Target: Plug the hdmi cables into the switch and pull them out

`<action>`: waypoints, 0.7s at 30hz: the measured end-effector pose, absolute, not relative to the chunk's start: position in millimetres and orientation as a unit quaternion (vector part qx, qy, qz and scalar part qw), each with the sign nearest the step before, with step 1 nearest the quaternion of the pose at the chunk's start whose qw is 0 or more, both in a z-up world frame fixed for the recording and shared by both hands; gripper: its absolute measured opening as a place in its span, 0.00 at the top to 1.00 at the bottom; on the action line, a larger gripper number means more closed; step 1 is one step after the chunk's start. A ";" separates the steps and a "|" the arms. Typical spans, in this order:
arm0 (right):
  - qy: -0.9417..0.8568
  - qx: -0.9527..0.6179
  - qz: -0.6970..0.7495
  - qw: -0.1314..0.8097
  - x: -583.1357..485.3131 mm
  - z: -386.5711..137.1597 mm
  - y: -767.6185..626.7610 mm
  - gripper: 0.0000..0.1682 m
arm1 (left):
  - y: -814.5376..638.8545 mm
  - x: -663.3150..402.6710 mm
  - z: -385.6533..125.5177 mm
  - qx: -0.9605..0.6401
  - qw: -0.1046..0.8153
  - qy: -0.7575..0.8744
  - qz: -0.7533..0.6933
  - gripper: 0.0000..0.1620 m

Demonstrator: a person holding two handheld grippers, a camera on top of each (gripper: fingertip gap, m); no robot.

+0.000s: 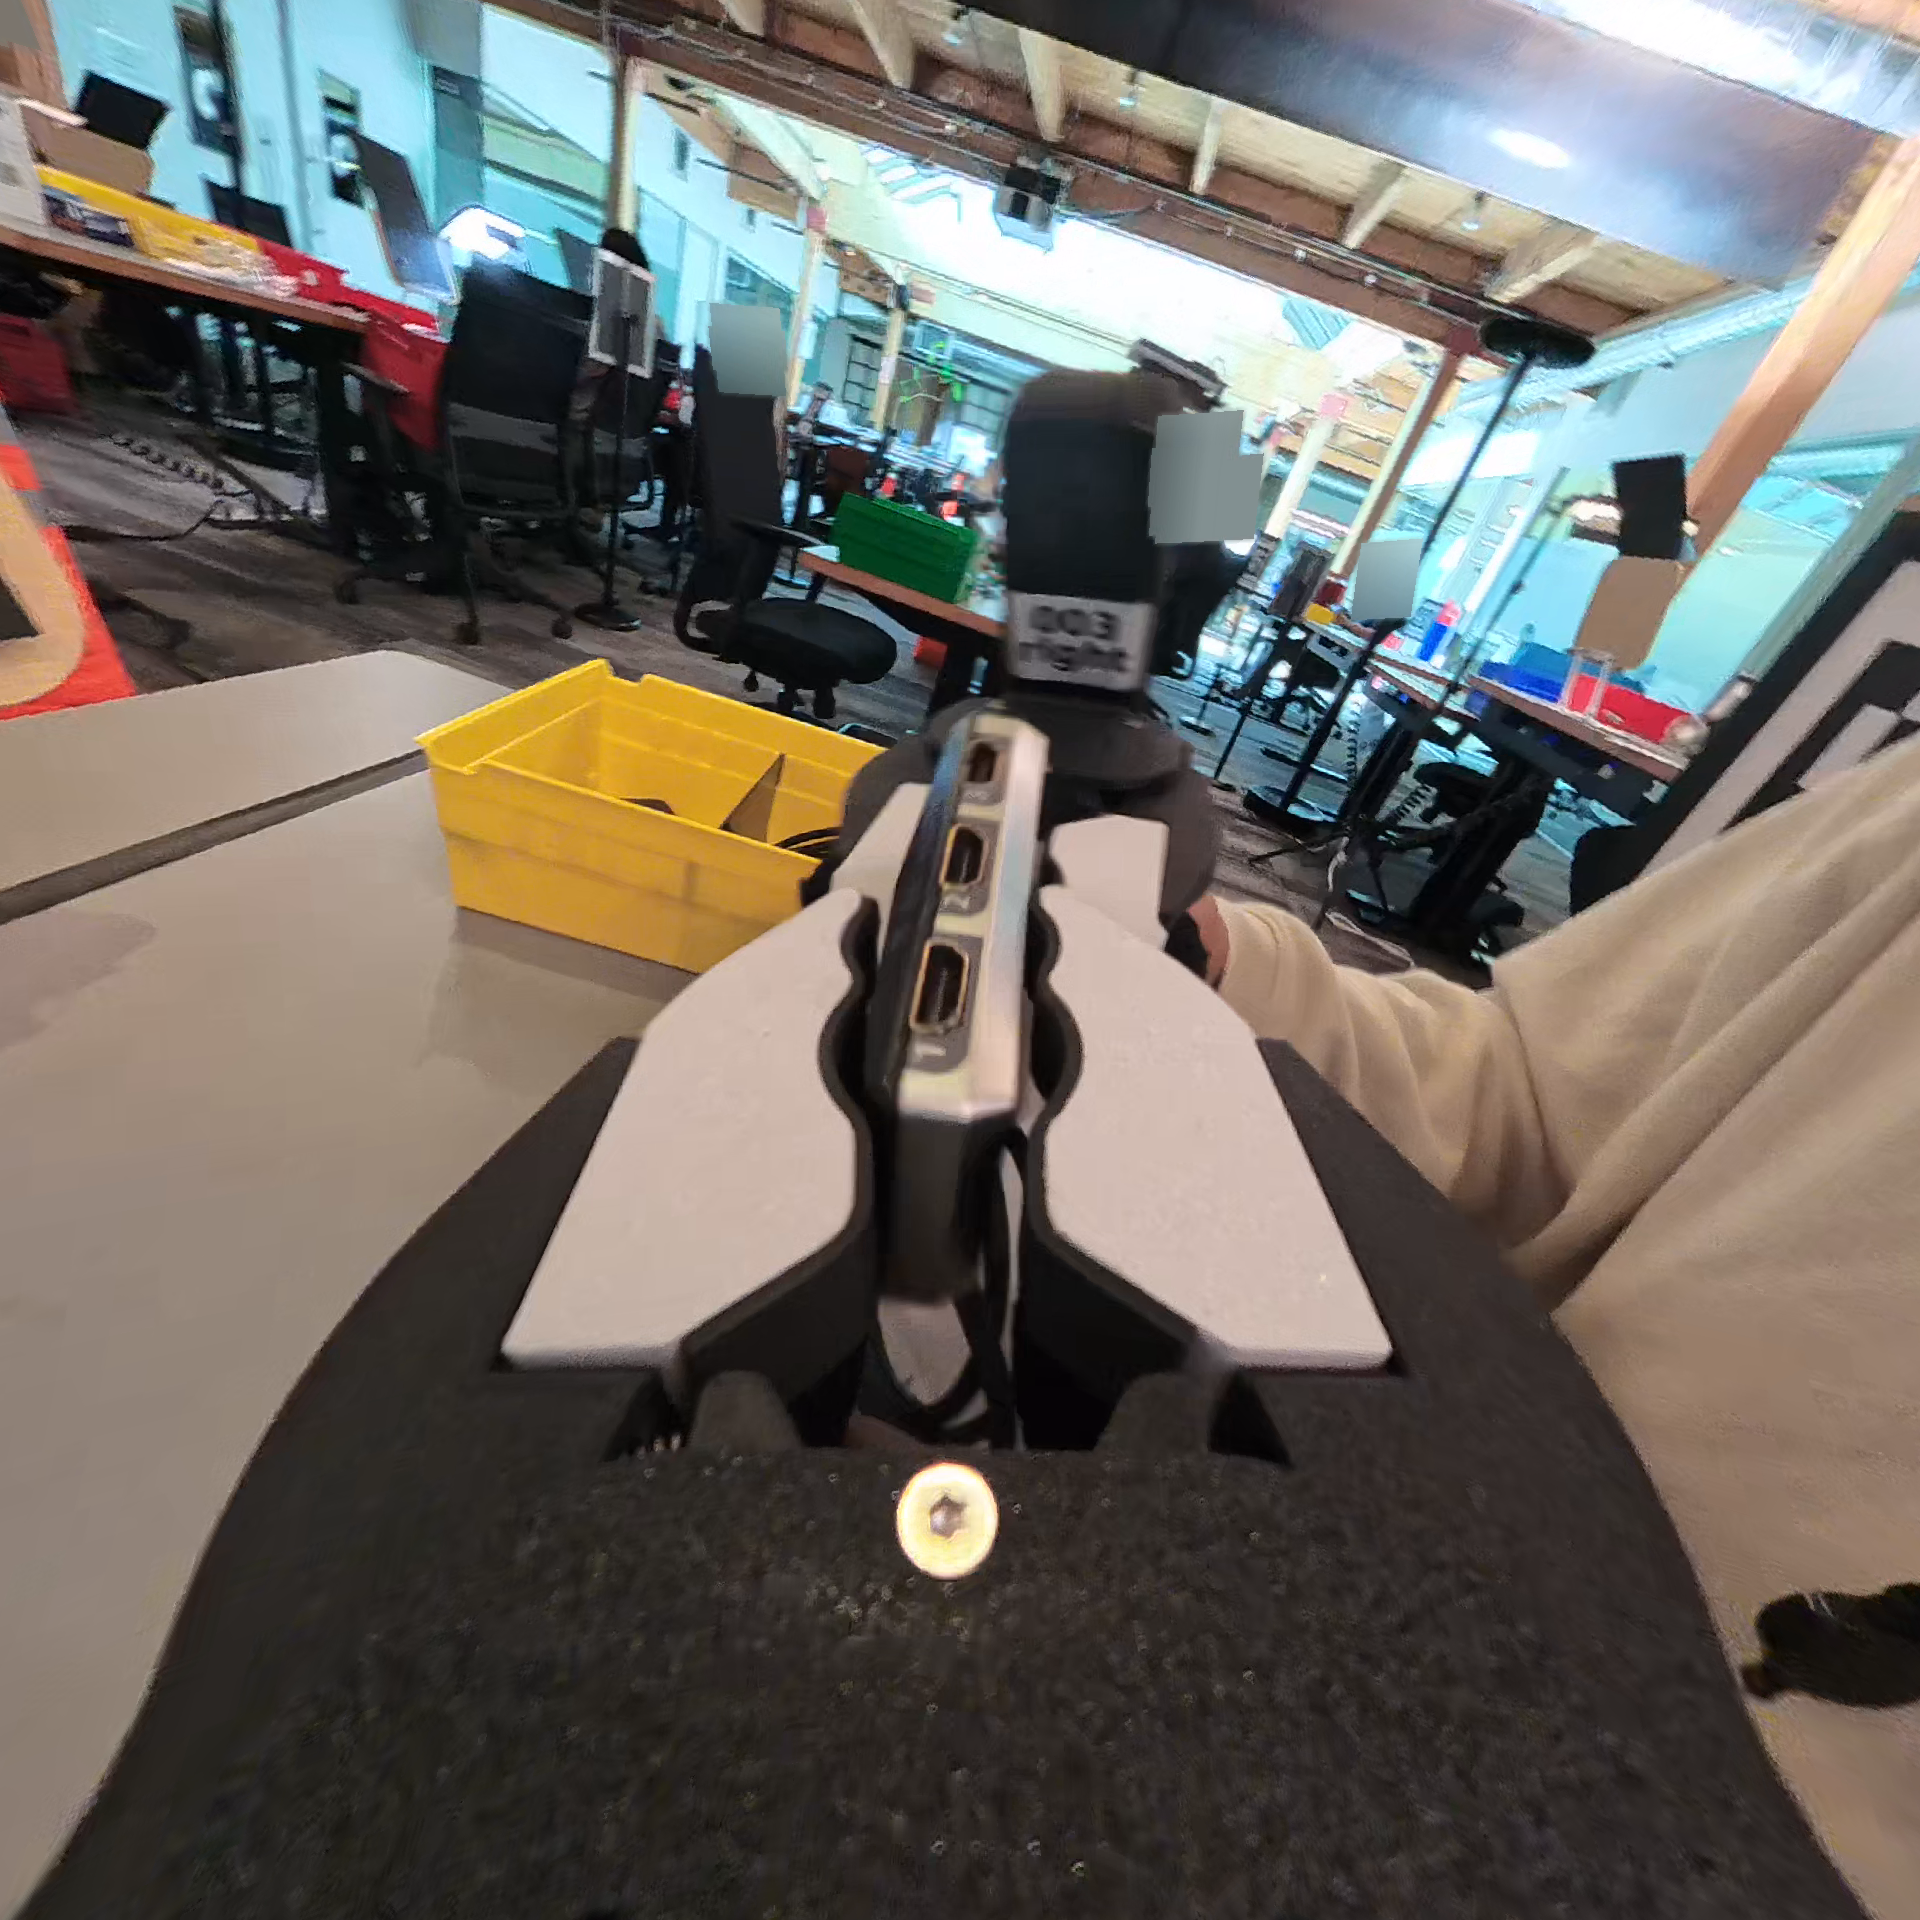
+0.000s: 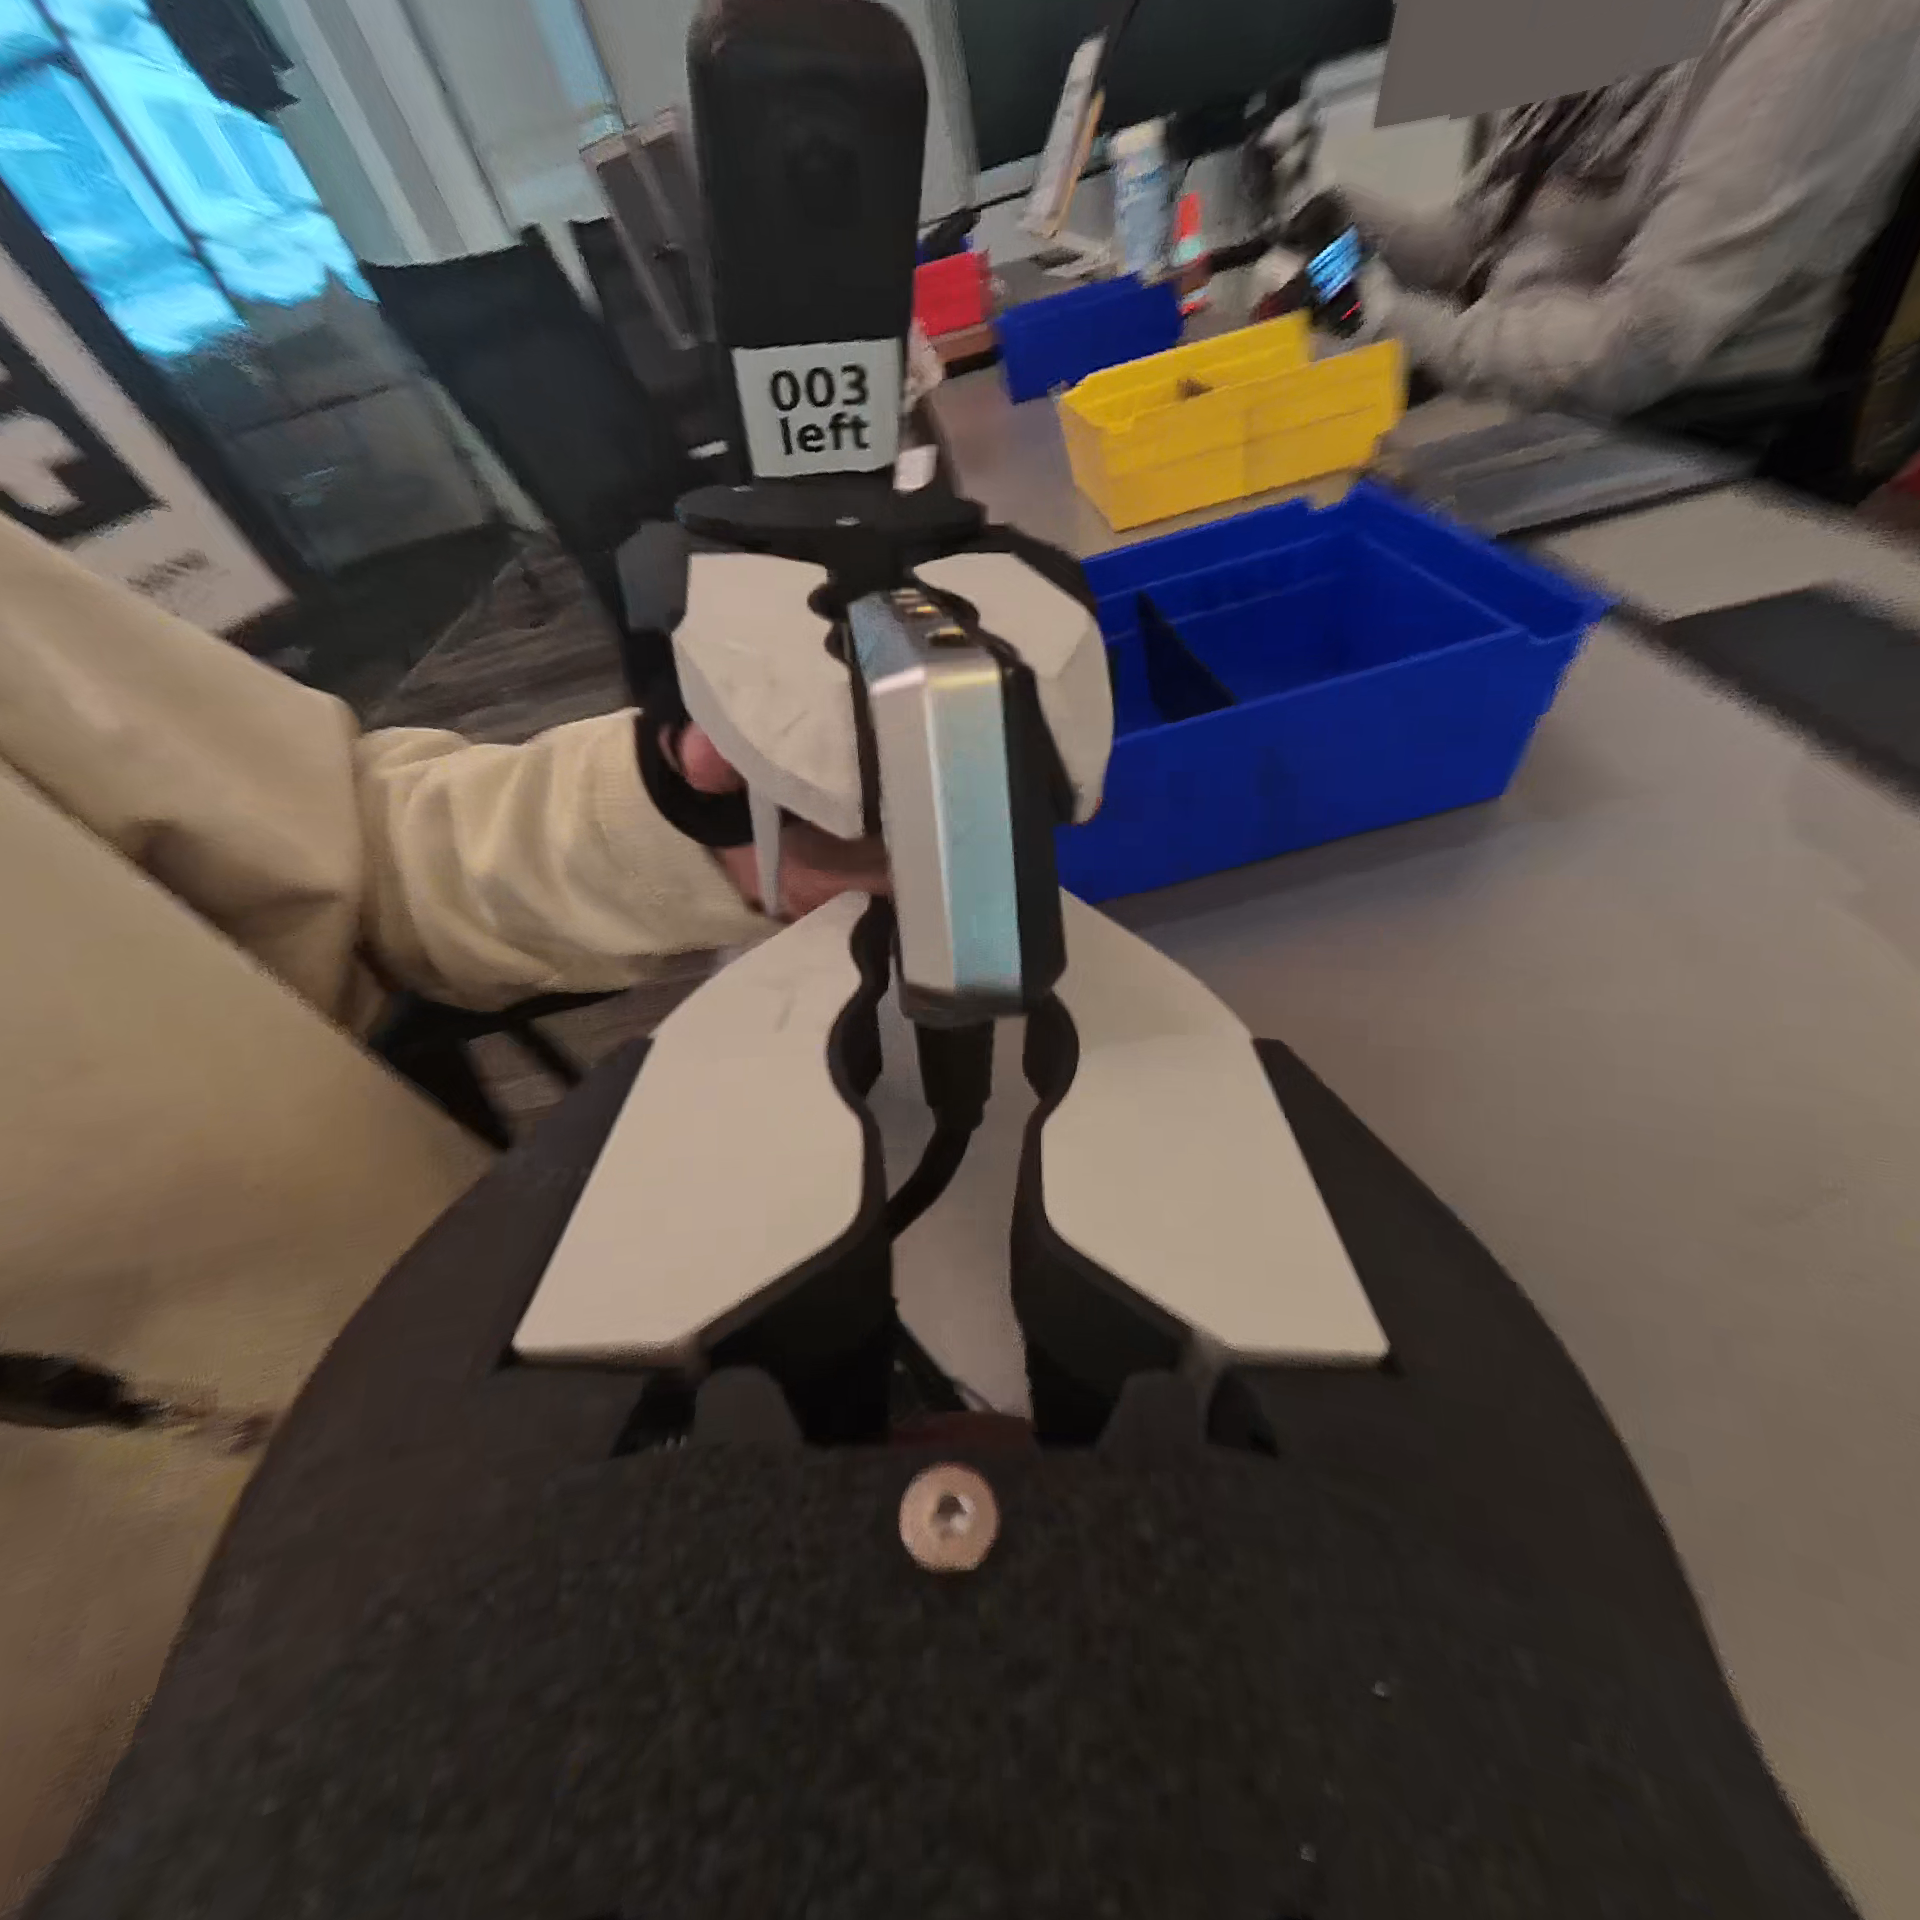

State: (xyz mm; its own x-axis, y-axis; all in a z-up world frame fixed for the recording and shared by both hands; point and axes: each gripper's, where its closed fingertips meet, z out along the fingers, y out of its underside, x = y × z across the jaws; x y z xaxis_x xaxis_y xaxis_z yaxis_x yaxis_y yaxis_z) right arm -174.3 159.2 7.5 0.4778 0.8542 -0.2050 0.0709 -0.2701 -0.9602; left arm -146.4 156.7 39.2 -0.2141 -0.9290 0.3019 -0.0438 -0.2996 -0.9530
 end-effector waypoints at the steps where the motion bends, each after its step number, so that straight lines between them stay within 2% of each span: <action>1: -0.332 -0.697 0.351 0.530 -168.3 9.1 163.0 0.86 | 162.6 -148.4 40.0 -0.526 0.363 0.460 -0.616 0.80; 2: -0.332 -0.704 0.326 0.537 -161.0 10.4 165.4 0.87 | 168.0 -152.8 40.9 -0.533 0.369 0.448 -0.615 0.72; 4: -0.324 -0.715 0.288 0.548 -134.9 22.2 172.1 0.87 | 179.6 -166.4 36.8 -0.548 0.380 0.420 -0.616 0.68; 7: -0.301 -0.704 0.225 0.603 -76.5 75.8 184.3 0.87 | 187.6 -184.9 -5.4 -0.581 0.367 0.402 -0.605 0.78; 9: -0.291 -0.686 0.167 0.645 -32.7 123.9 187.6 0.87 | 185.3 -192.6 -46.2 -0.609 0.342 0.387 -0.602 0.78; 11: -0.282 -0.675 0.113 0.672 10.2 167.2 186.6 0.87 | 181.1 -196.8 -75.2 -0.632 0.332 0.385 -0.585 0.83; 15: -0.239 -0.650 0.081 0.717 86.5 224.2 185.1 0.87 | 170.1 -193.2 -85.0 -0.631 0.337 0.425 -0.554 0.84; 18: -0.201 -0.666 0.080 0.714 138.5 207.2 201.5 0.87 | 162.5 -188.4 -87.8 -0.630 0.328 0.442 -0.547 0.84; 21: -0.114 -0.722 0.135 0.669 191.0 131.7 227.6 0.87 | 156.4 -186.7 -89.0 -0.627 0.322 0.451 -0.548 0.84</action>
